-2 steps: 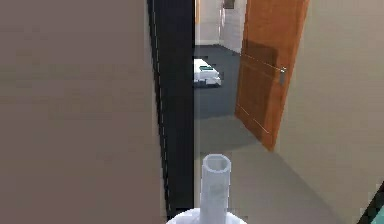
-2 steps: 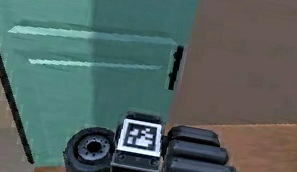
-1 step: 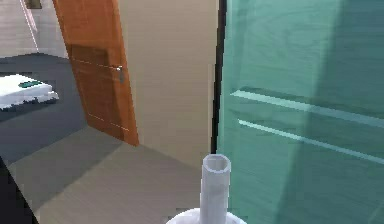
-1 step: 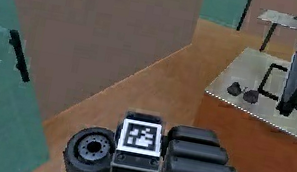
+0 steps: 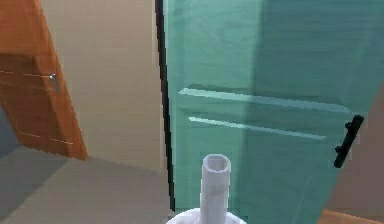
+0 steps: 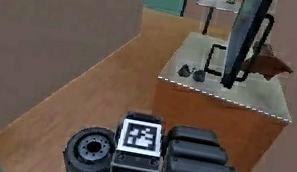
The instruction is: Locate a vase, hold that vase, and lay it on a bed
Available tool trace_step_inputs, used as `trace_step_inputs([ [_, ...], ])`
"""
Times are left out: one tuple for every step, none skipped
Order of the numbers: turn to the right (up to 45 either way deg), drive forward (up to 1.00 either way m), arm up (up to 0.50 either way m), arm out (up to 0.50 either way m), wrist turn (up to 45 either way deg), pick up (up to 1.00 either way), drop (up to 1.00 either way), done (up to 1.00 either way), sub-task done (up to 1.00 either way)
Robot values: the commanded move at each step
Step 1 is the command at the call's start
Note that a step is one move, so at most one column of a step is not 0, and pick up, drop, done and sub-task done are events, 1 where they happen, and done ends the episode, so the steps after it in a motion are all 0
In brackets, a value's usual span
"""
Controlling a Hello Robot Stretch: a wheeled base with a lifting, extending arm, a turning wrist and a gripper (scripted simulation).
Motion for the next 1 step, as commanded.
trace_step_inputs([
  [0.0,0.6,0.0,0.0,0.0,0.0,0.0,0.0,0.0],
])
